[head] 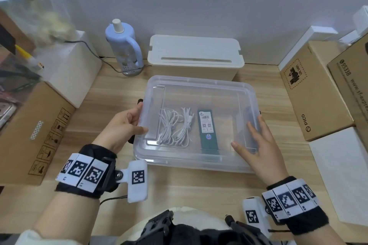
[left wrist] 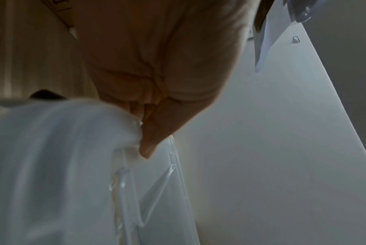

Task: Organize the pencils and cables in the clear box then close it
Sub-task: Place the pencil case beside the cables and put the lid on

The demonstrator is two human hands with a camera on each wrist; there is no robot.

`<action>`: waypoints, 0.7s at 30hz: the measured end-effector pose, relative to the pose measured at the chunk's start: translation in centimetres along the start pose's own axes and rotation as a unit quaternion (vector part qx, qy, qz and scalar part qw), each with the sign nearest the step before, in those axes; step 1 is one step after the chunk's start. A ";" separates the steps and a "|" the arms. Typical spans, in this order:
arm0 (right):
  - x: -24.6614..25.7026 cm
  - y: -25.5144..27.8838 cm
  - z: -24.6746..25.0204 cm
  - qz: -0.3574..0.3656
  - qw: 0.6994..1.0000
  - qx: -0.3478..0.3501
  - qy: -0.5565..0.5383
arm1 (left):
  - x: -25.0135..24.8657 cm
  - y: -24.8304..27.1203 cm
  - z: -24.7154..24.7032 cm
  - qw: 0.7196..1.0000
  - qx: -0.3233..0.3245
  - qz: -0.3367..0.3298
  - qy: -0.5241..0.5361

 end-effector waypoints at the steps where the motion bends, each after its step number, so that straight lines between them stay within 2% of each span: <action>1: 0.0 0.1 0.2 -0.004 1.000 -0.002 -0.007 | 0.1 0.1 -0.1 1.000 0.001 -0.003 -0.005; 7: -0.1 0.7 1.7 -0.021 0.997 -0.040 -0.062 | -0.7 0.1 0.6 0.999 -0.034 -0.025 -0.005; 12: -0.2 1.1 0.8 -0.027 0.998 -0.016 -0.052 | -0.3 0.5 0.1 0.998 -0.031 -0.014 -0.061; 21: -0.6 1.1 -0.1 -0.016 1.000 0.009 -0.024 | 0.9 0.7 0.5 0.994 -0.051 0.003 -0.094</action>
Point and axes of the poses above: each hand's wrist, its own y-axis away from the middle knuckle, its own z-axis out of the back of the hand, x = y × z, the point moved 10 cm from there along -y, towards the middle knuckle, and after that the axes turned 10 degrees about -x, right-handed, at the moved point
